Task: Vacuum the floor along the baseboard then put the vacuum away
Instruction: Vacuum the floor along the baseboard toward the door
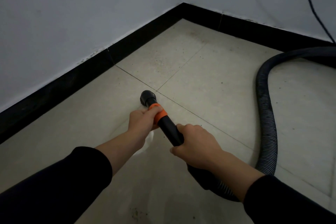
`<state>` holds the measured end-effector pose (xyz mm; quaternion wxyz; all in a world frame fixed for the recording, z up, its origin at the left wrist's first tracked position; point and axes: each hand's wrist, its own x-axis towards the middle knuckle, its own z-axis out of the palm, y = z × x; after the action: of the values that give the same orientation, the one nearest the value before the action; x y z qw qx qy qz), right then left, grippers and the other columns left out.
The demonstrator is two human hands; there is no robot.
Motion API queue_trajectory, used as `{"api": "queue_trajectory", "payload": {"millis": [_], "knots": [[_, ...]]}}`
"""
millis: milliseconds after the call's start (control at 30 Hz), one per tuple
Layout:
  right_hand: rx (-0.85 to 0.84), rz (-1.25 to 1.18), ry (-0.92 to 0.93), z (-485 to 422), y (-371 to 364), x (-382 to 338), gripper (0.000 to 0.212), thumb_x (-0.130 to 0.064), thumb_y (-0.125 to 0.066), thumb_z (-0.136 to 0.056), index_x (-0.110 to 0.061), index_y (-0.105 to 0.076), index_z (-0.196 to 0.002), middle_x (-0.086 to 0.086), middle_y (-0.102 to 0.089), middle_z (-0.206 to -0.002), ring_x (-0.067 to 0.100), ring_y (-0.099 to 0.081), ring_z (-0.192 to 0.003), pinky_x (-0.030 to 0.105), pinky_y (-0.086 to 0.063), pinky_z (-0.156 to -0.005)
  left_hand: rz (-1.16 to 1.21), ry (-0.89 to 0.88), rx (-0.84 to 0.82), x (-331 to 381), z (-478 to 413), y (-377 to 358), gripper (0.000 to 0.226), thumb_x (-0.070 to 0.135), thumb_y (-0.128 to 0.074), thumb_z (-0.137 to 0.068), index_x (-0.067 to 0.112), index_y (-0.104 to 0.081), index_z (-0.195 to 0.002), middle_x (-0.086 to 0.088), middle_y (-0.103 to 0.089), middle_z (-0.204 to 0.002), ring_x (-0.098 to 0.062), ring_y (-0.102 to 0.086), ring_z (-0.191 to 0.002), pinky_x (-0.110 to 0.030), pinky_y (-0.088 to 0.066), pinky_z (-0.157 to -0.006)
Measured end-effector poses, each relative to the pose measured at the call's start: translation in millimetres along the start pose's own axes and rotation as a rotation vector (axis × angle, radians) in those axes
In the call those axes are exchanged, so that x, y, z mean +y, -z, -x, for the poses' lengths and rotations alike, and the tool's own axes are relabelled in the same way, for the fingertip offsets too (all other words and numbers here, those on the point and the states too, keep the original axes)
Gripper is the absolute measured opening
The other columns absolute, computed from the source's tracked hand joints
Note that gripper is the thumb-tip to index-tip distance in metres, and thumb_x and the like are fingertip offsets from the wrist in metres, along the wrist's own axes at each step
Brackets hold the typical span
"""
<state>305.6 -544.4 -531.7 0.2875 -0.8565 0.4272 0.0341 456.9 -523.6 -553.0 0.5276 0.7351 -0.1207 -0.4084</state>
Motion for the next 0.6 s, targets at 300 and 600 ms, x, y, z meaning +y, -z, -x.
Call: {"api": "queue_trajectory", "payload": {"millis": [300, 600], "knots": [[-0.036, -0.032, -0.033, 14, 12, 13, 0.019, -0.031, -0.066, -0.078, -0.023, -0.055, -0.091, -0.002, -0.059, -0.073, 0.014, -0.059, -0.064, 0.025, -0.045, -0.053, 0.017, 0.016, -0.063, -2, 18, -12, 0.014, 0.021, -0.071, -0.085, 0.008, -0.066, -0.087, -0.014, -0.069, -0.088, -0.023, -0.070, -0.081, -0.030, -0.059, -0.075], [-0.130, -0.031, 0.024, 30, 23, 21, 0.023, -0.034, -0.072, -0.075, -0.025, -0.055, -0.086, -0.001, -0.060, -0.072, 0.017, -0.061, -0.067, 0.031, -0.049, -0.059, 0.044, 0.030, -0.049, -13, 40, -11, 0.017, 0.023, -0.071, -0.086, 0.008, -0.067, -0.083, -0.013, -0.069, -0.085, -0.025, -0.070, -0.082, -0.036, -0.058, -0.082]]}}
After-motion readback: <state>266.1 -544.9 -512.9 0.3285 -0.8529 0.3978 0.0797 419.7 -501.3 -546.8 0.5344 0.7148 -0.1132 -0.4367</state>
